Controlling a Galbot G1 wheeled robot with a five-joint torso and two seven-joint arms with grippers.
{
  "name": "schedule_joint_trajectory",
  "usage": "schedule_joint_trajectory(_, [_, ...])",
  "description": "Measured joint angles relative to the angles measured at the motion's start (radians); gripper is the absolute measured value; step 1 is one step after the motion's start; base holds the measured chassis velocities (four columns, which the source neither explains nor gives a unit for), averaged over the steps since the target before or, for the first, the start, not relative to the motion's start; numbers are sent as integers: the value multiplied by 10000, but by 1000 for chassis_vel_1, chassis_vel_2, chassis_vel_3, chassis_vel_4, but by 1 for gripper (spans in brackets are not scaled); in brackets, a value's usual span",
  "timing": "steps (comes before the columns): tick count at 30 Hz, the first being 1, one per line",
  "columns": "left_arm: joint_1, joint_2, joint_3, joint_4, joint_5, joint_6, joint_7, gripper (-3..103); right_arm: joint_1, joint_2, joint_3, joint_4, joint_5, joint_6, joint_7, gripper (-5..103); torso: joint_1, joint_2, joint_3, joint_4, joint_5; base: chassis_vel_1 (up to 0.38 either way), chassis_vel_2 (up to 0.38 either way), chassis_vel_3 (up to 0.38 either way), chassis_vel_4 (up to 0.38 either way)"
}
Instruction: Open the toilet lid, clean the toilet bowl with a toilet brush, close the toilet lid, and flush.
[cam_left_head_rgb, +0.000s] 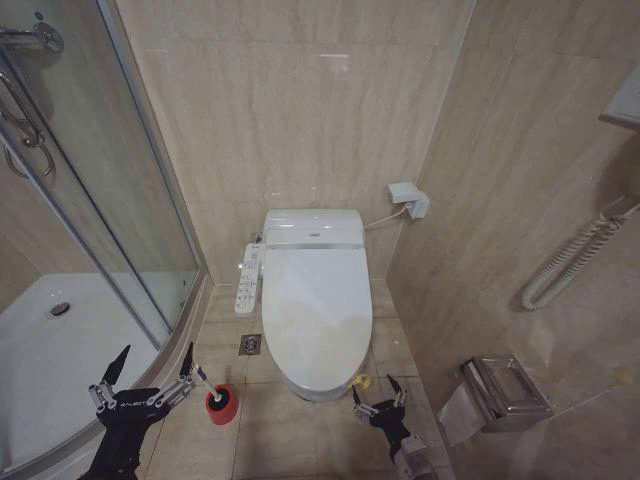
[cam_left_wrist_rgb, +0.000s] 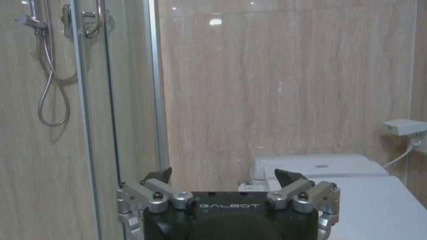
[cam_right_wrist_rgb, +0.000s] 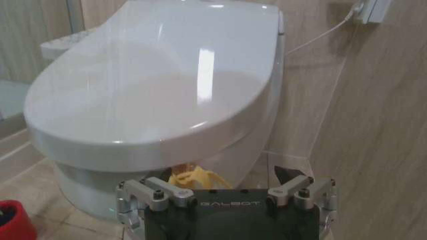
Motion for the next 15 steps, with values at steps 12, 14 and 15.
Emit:
schedule_joint_trajectory(12, [0,0,0,0,0,0,0,100,478,-396,59,-655,77,-73,101,100,0,0,0,-1,0,0,0,0,0])
schedule_joint_trajectory(14, [0,0,0,0,0,0,0,100,605,-458,57,-867,53,-51,112,100,0,0,0,0,1,0,0,0,0])
schedule_joint_trajectory(15, [0,0,0,0,0,0,0,100,658,-485,50,-962,26,-38,114,100,0,0,0,0,0,0,0,0,0])
